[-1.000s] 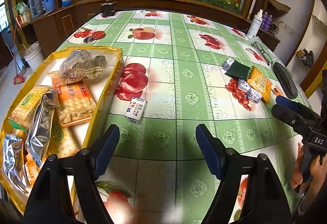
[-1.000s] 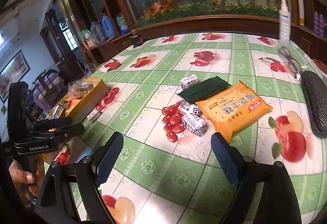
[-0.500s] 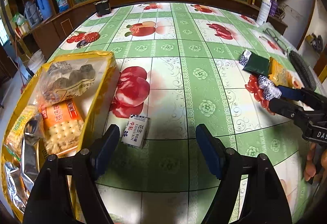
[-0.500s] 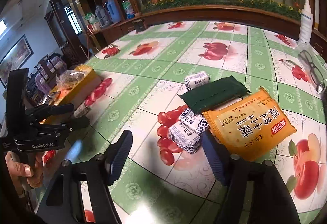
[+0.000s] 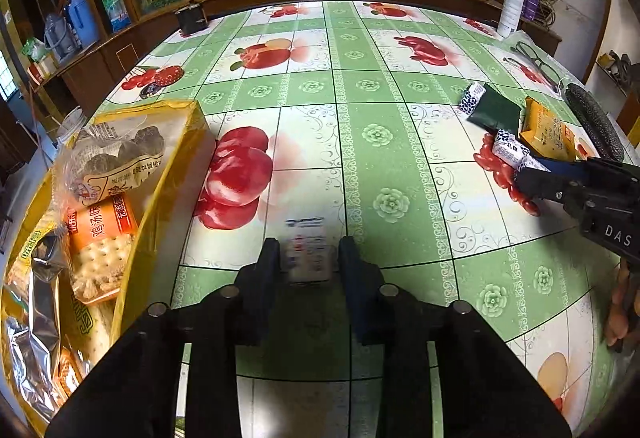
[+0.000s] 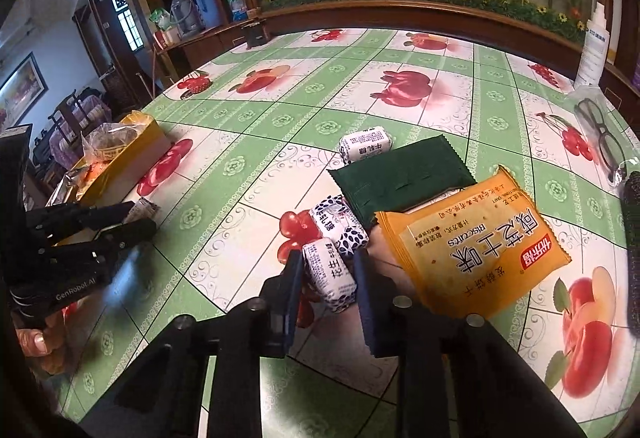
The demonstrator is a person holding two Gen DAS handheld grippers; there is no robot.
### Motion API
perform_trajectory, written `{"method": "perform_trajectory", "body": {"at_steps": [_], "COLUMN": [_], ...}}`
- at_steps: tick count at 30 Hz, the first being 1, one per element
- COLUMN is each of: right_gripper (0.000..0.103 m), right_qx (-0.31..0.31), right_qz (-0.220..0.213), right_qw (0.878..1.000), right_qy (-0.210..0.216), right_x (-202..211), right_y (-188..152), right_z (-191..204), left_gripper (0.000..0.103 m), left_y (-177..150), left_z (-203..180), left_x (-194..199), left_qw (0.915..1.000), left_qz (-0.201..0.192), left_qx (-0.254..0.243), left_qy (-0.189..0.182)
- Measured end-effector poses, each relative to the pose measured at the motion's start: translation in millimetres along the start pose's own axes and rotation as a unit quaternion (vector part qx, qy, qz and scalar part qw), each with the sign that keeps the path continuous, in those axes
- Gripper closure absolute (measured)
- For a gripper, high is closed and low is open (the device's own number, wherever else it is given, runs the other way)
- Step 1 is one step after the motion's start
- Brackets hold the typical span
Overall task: Organize snacks
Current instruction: 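Grasp a white milk-peanut carton with the left tool while the right tool grasps another carton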
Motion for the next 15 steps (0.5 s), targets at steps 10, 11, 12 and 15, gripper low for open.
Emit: {"method": "perform_trajectory", "body": {"at_steps": [10, 11, 12, 15], "right_gripper": [0.089, 0.089, 0.089, 0.089], "right_qx": [-0.020, -0.024, -0.027, -0.034], "right_qz": [-0.001, -0.004, -0.005, -0.012], "right_qw": [1.000, 1.000, 0.999, 0.999], "right_qy": [0.017, 0.018, 0.021, 0.029], "right_x": [16.5, 19.6, 21.7, 29.2], "right_y": [-17.3, -19.9, -21.3, -25.8], "right_z": [9.3, 10.3, 11.8, 17.2], "left_gripper": [0.087, 0.087, 0.087, 0.087], "left_y": [-12.6, -13.7, -15.1, -18.0], "left_z": [15.3, 19.6, 24.1, 32.2], "left_x": [13.1, 15.7, 19.3, 30.5], "left_qw": [0.9897, 0.9880, 0.9859, 0.9838], "left_qz": [0.007, 0.006, 0.004, -0.006], "left_qx": [0.093, 0.102, 0.111, 0.119], "left_qy": [-0.108, -0.116, -0.125, -0.133]}}
Point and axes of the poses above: each gripper's, at about its wrist camera, not at the fingertips, and x roughly against the way its jaws point, z to its left, y to its top, the point moved 9 cm from there along -x, roughly the way its jaws point, and after that the axes turned 6 degrees about y, right-handed, at the moved point
